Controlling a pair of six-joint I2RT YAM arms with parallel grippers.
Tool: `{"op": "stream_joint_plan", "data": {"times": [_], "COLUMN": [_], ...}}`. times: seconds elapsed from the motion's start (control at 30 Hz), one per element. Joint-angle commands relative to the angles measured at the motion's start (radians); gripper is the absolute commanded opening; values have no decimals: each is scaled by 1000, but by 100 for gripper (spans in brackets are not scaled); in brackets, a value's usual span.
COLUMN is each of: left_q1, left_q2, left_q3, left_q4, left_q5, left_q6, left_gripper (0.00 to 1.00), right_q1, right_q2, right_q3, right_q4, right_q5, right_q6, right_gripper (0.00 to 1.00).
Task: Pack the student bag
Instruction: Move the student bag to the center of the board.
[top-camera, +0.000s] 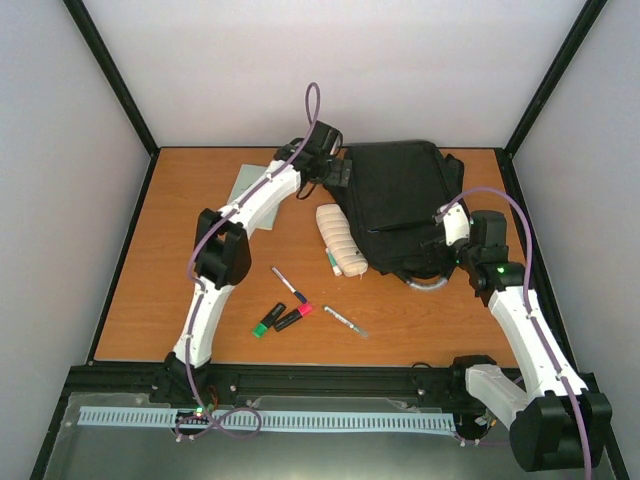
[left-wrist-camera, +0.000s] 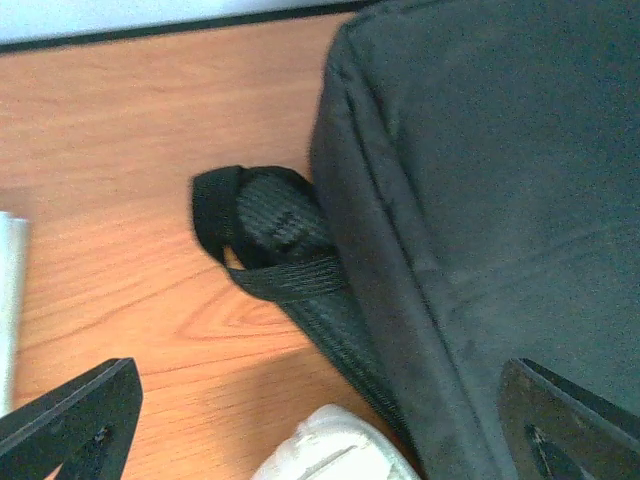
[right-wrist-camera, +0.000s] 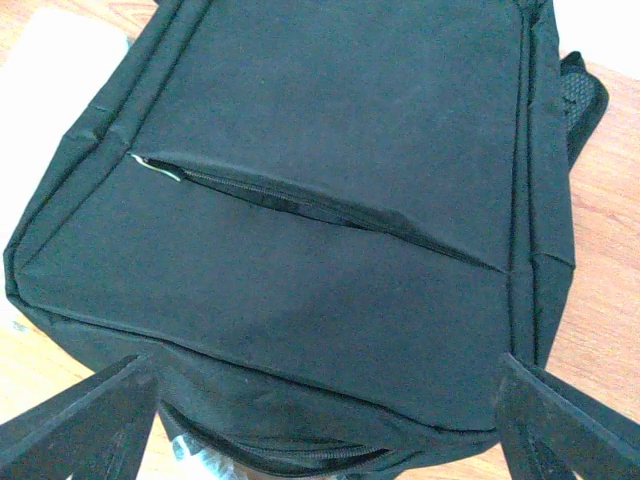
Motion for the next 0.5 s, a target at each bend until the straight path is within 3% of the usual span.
{"op": "stream_joint_plan", "data": {"times": [0.0, 0.23, 0.47], "left_q1": [31, 50, 51], "left_q2": [68, 240, 344], "left_q3": [45, 237, 272], "left_q4": [107, 135, 234], "left_q5": [201, 259, 320], "left_q6": [-83, -134, -149], "left_gripper": [100, 100, 98], "right_q1": [-8, -9, -11], "right_q2": [4, -1, 23], "right_q3": [-6, -10, -9], "right_q4": [6, 1, -2], "right_q5": [-50, -52, -53], "right_q6": [-15, -30, -30], "right_gripper": [90, 87, 87]}}
